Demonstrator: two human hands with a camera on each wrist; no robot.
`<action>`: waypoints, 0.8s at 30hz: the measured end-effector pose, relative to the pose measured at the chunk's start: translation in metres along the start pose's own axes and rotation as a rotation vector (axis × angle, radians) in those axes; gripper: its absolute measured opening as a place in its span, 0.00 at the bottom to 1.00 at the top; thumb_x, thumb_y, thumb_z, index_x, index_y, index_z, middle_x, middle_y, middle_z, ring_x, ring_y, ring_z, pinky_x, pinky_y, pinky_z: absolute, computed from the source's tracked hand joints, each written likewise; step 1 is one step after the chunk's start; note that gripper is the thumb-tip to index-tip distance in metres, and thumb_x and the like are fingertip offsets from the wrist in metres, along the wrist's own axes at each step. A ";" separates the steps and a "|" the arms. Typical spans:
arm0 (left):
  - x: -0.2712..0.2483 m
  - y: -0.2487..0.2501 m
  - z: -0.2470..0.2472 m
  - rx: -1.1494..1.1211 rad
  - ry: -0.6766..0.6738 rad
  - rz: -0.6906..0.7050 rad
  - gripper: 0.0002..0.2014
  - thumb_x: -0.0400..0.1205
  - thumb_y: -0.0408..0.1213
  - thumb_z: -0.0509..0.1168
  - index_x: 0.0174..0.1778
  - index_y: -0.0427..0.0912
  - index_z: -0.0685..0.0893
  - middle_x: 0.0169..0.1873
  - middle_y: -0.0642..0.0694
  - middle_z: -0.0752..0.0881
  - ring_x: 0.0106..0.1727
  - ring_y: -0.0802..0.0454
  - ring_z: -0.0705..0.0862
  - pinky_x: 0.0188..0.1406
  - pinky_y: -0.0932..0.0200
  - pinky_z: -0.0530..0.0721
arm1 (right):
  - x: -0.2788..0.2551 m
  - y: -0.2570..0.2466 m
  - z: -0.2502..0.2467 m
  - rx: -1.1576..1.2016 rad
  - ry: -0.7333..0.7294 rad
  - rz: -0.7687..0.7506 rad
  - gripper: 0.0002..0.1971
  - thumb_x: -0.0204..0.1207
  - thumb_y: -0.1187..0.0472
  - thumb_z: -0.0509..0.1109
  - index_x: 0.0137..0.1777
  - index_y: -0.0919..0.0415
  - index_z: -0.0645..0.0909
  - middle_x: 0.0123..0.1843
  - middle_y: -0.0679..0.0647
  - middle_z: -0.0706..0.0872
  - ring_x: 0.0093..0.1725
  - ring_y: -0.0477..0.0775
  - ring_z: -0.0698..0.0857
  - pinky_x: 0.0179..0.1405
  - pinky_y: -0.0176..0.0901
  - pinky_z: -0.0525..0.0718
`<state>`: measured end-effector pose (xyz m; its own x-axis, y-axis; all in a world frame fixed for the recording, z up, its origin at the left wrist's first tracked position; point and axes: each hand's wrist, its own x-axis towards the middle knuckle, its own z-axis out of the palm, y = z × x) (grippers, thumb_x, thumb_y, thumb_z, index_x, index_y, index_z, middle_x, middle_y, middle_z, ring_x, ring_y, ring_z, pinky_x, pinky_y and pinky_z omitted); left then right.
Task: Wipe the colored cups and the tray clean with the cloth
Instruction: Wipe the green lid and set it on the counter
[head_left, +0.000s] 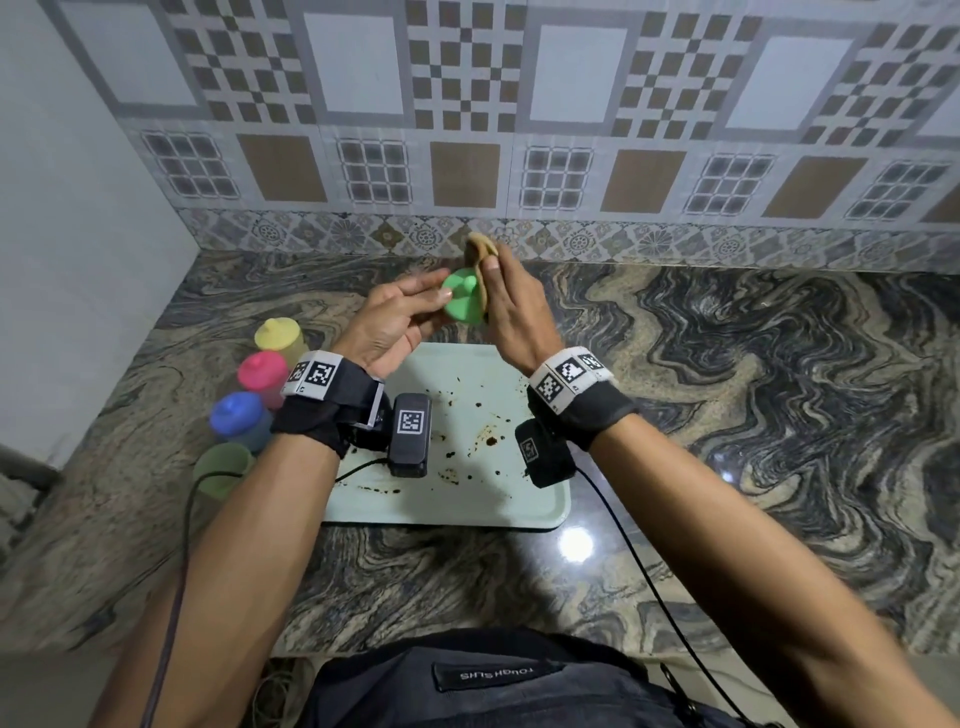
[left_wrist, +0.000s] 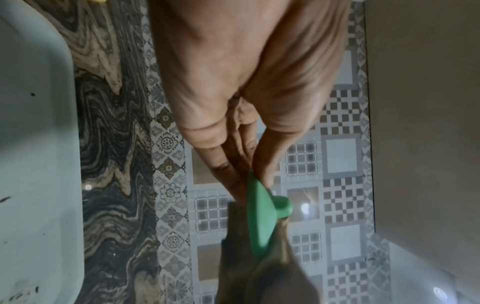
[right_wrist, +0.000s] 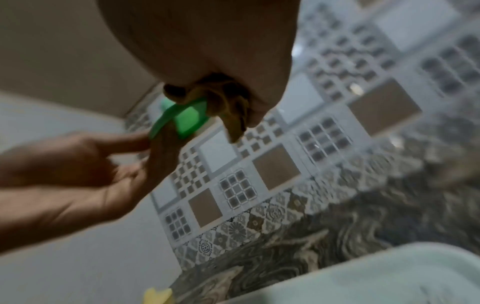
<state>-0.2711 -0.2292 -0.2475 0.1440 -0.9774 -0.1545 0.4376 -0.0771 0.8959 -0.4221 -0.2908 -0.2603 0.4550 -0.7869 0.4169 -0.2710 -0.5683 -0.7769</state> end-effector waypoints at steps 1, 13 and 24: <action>0.001 0.001 -0.003 -0.003 0.019 -0.004 0.16 0.83 0.20 0.60 0.67 0.30 0.79 0.47 0.46 0.92 0.49 0.54 0.90 0.48 0.62 0.88 | 0.000 0.001 -0.002 0.032 0.064 0.061 0.21 0.91 0.53 0.49 0.76 0.61 0.75 0.61 0.50 0.84 0.50 0.40 0.83 0.50 0.36 0.77; -0.003 0.011 -0.019 0.105 -0.116 0.022 0.17 0.82 0.23 0.61 0.67 0.34 0.80 0.54 0.43 0.90 0.59 0.50 0.87 0.63 0.54 0.85 | -0.004 0.010 -0.009 0.149 0.142 0.114 0.21 0.90 0.55 0.54 0.80 0.59 0.74 0.58 0.53 0.87 0.48 0.37 0.82 0.50 0.33 0.78; 0.006 -0.007 0.015 -0.105 0.219 0.168 0.09 0.85 0.30 0.63 0.59 0.35 0.84 0.49 0.44 0.91 0.49 0.54 0.90 0.46 0.60 0.88 | -0.019 -0.005 0.012 0.040 0.018 -0.066 0.23 0.91 0.58 0.53 0.84 0.63 0.64 0.83 0.59 0.71 0.80 0.55 0.73 0.80 0.51 0.71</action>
<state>-0.2866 -0.2371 -0.2481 0.4056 -0.9081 -0.1045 0.4790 0.1138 0.8704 -0.4192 -0.2699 -0.2704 0.4551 -0.7523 0.4764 -0.2064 -0.6096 -0.7654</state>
